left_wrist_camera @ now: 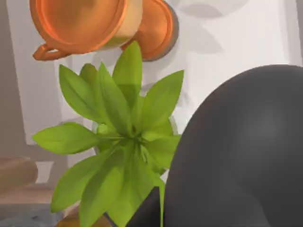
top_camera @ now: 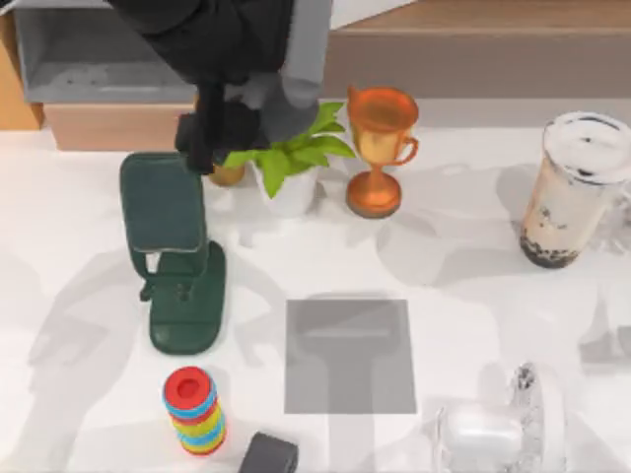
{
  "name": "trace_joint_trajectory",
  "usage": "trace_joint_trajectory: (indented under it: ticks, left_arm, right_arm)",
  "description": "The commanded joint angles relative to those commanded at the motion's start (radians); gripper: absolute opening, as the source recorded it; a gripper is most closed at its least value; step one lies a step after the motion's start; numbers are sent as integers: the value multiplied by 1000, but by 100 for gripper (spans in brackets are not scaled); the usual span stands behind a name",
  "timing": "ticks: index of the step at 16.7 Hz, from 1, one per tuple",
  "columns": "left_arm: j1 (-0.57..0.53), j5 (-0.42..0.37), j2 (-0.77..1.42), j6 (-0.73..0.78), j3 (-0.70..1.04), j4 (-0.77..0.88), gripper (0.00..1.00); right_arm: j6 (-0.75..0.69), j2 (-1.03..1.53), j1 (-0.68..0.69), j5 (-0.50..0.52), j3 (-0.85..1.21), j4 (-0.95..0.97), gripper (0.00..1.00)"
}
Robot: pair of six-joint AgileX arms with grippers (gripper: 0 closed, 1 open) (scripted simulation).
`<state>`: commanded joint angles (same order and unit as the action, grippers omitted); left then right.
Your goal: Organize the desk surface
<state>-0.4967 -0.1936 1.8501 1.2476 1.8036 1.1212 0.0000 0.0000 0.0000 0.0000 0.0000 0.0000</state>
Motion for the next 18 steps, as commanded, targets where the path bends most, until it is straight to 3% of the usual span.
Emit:
trace_joint_trajectory:
  ticks: [5,9,13,18]
  left_arm:
    - [-201,22,106,608,-113,-21,0]
    - [-295,98,220,922,-176,-56,0]
    - [-333,167,295,1070,-203,-88,0]
    - [-335,173,302,1081,-204,-91,0]
  right_arm:
    - [0,0,0,0,0,0,100]
    - [0,0,0,0,0,0,100]
    - [0,0,0,0,0,0,100]
    - [0,0,0,0,0,0,100]
